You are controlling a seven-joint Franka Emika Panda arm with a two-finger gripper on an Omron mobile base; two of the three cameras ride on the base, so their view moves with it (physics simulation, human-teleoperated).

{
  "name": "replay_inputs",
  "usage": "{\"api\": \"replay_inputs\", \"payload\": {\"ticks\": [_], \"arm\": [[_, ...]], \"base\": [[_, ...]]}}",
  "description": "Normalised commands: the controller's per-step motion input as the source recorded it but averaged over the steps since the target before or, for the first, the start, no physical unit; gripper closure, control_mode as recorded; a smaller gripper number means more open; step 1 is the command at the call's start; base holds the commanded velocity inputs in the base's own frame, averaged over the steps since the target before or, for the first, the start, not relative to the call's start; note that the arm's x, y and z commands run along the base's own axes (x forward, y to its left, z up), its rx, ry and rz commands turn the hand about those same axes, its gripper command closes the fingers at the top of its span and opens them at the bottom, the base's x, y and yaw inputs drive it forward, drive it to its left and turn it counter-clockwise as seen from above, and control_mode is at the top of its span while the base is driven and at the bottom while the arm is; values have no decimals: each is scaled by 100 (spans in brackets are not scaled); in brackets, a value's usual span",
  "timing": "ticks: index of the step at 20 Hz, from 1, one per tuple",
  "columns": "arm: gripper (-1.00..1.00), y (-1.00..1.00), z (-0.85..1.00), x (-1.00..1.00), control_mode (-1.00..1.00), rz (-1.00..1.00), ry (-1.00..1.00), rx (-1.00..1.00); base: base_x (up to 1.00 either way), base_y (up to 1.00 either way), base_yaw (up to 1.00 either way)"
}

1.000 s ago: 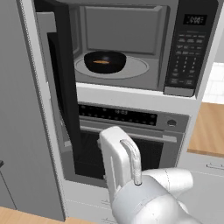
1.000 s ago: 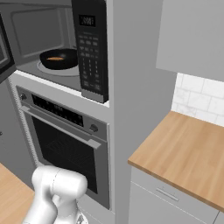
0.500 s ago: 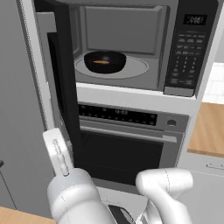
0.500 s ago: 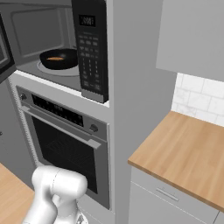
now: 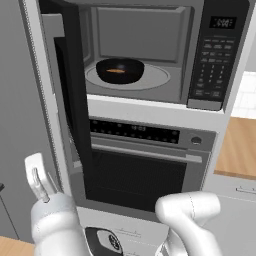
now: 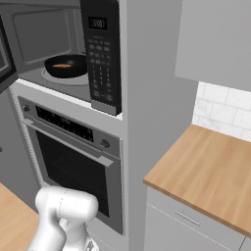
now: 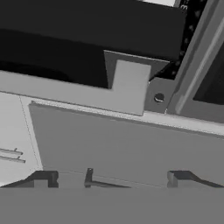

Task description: Open the microwave, place the bowl with waffle inside the microwave, then close the microwave door and turn it on.

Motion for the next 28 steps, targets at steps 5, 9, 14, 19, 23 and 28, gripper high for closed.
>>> {"api": "replay_inputs", "payload": {"ticks": [5, 9, 14, 19, 23, 28], "arm": [[-100, 6, -9, 51, -100, -4, -11, 16], [-100, 16, -9, 65, -100, -3, -6, 10], [-100, 9, -2, 29, -100, 0, -9, 5], [-100, -29, 3, 0, -100, -2, -17, 13], [-100, -84, 3, 14, -100, 0, -11, 26], [-100, -100, 3, 49, -100, 0, 0, 35]], "base": [[0, 0, 0], [0, 0, 0], [0, 0, 0], [0, 0, 0], [0, 0, 0], [0, 0, 0]]}}
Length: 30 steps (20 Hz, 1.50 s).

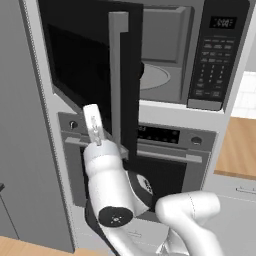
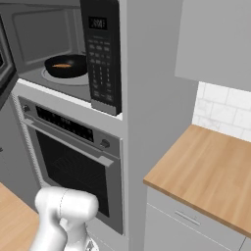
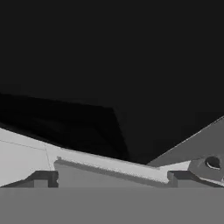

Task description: Open the microwave, place the bowl with waffle inside the microwave, then close the microwave door and turn it on.

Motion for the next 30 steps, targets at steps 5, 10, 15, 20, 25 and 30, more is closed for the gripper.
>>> {"api": "replay_inputs", "payload": {"ticks": [5, 10, 15, 20, 25, 30], "arm": [[-100, -100, 0, 96, -100, 4, 4, 35], [-100, -97, 0, 100, -100, 5, 5, 30], [-100, -45, 14, 92, -100, 0, 8, 13], [-100, -20, 33, 66, -100, 0, 14, 4], [-100, -14, 37, 45, -100, 0, 21, 1], [-100, -10, 4, 55, -100, 0, 23, 0]], "base": [[0, 0, 0], [0, 0, 0], [0, 0, 0], [0, 0, 0], [0, 0, 0], [0, 0, 0]]}}
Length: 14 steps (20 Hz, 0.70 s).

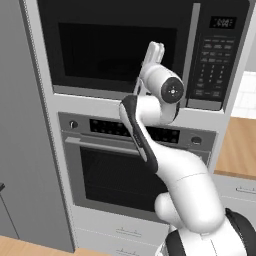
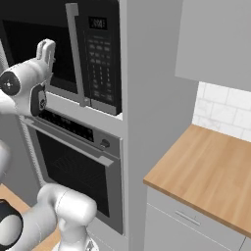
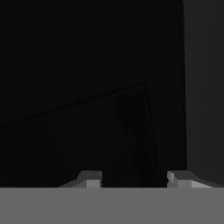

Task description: Open the microwave, place the bowl with waffle inside the microwave, then close the microwave door and turn it on.

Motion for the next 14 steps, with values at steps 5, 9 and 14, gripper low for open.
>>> {"api": "replay_inputs", "payload": {"ticks": [5, 9, 14], "arm": [[-100, -14, -8, 66, -100, 0, 16, 0], [-100, -1, -6, -4, -100, 0, 11, 0], [-100, 0, 5, -96, -100, 0, -4, 0]], "base": [[0, 0, 0], [0, 0, 0], [0, 0, 0]]}}
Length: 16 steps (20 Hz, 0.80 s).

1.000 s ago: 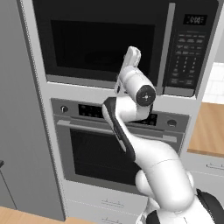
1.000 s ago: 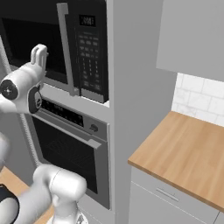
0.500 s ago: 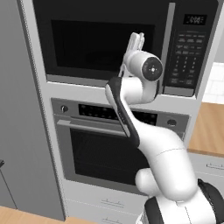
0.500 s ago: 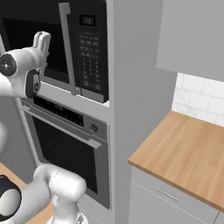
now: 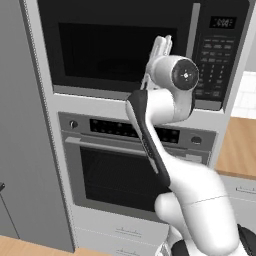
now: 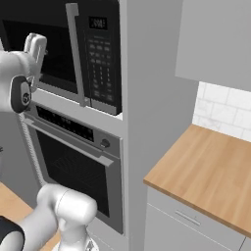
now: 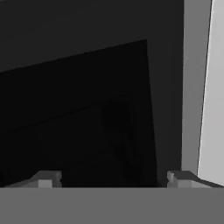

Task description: Open the microwave, place the bowl with waffle inside the microwave, then close the microwave door and turn it on.

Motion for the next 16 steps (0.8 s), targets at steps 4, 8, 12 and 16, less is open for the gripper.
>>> {"api": "replay_inputs", "payload": {"ticks": [4, 8, 12, 16], "arm": [[-100, -3, 10, -98, -100, 0, 1, 0], [100, -1, 0, -64, -100, -1, 18, -11], [100, 0, 0, -37, -100, 0, 31, -27], [100, -5, 0, -13, -100, 0, 34, -37]], "base": [[0, 0, 0], [0, 0, 0], [0, 0, 0], [0, 0, 0]]}}
